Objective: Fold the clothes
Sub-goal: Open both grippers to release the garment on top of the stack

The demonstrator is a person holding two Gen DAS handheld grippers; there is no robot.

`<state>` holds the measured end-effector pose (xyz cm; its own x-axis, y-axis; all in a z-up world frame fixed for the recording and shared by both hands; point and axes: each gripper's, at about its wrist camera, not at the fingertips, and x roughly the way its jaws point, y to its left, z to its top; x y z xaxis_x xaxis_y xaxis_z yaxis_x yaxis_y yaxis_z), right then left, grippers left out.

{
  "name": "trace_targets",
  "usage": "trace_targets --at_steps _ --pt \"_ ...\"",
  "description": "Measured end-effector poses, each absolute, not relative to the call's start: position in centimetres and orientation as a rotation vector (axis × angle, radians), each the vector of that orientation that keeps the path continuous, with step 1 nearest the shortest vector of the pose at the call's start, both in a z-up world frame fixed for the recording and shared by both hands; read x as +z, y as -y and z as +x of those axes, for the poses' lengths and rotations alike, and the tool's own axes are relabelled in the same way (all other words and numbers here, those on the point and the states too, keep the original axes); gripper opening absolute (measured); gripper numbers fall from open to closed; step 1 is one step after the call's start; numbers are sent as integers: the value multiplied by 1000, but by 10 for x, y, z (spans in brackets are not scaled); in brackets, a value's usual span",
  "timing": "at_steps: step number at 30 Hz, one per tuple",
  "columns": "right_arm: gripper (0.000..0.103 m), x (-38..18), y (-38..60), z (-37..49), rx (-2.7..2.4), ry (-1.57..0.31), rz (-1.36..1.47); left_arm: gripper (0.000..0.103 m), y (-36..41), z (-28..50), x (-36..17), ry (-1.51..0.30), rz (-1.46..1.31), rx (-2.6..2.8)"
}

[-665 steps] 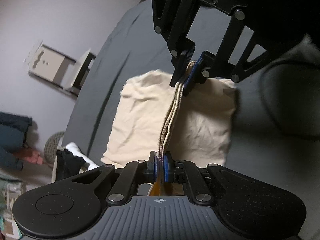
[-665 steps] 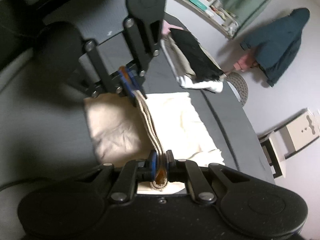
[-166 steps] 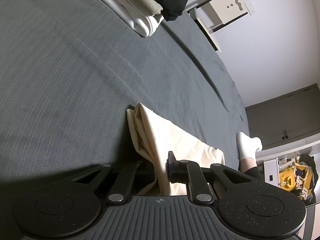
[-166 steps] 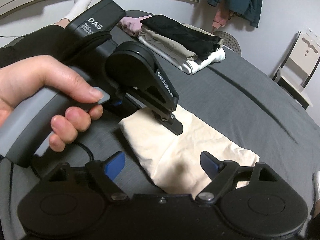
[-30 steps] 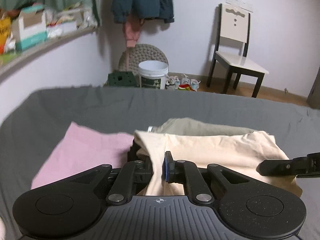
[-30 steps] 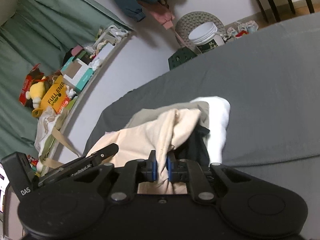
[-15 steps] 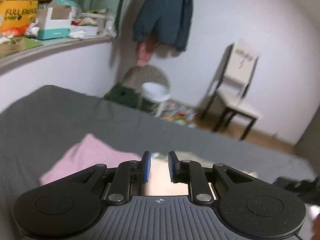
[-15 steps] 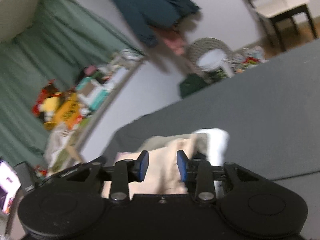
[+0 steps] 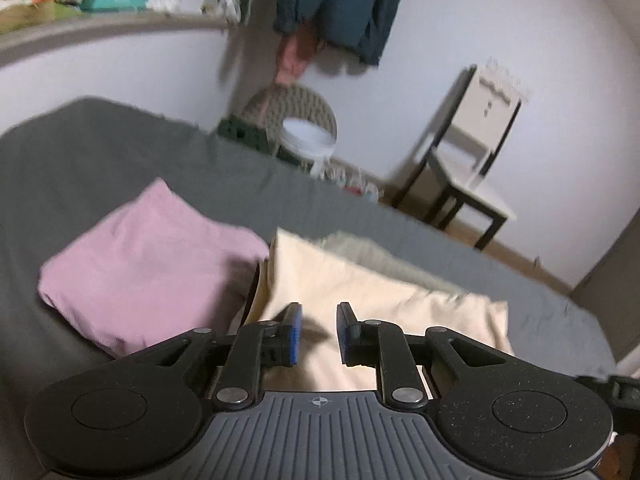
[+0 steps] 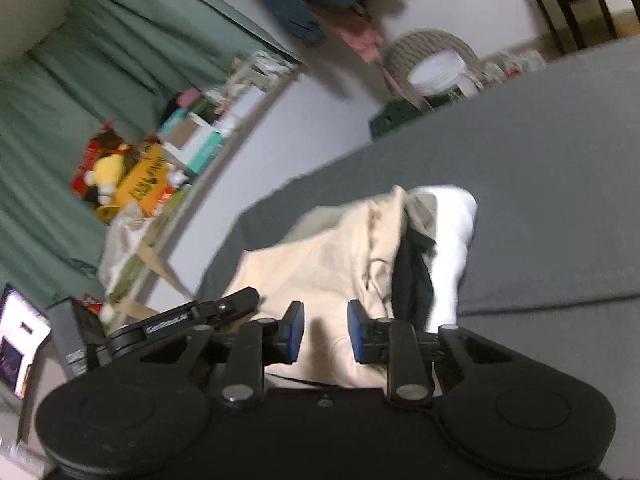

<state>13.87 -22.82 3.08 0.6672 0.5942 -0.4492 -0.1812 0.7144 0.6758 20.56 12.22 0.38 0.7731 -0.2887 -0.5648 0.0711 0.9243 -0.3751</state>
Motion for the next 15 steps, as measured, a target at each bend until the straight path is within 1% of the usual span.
trace_targets --at_steps 1,3,5,6,7,8,9,10,12,13,15 --pt "30 38 230 131 480 -686 617 18 -122 195 10 -617 -348 -198" --pt "44 53 235 112 488 -630 575 18 -120 171 21 -528 -346 -188" --pt "55 62 235 94 489 -607 529 18 -115 146 28 -482 -346 -182" --pt "55 67 236 86 489 -596 506 18 -112 135 28 -478 -357 -180" --pt "55 69 233 75 493 -590 478 18 -111 126 28 -482 -373 -182" --pt "58 71 231 65 497 -584 449 18 -109 117 26 -488 -394 -182" --pt "66 73 229 54 500 -578 421 18 -106 108 23 -506 -413 -182" --pt "72 74 226 43 494 -572 396 18 -103 99 19 -530 -433 -175" --pt "94 73 222 24 477 -573 350 18 -100 84 11 -576 -478 -156" --pt "97 70 221 15 474 -581 333 18 -98 78 6 -593 -504 -152" --pt "98 65 220 1 480 -593 322 18 -94 69 -7 -622 -566 -135"
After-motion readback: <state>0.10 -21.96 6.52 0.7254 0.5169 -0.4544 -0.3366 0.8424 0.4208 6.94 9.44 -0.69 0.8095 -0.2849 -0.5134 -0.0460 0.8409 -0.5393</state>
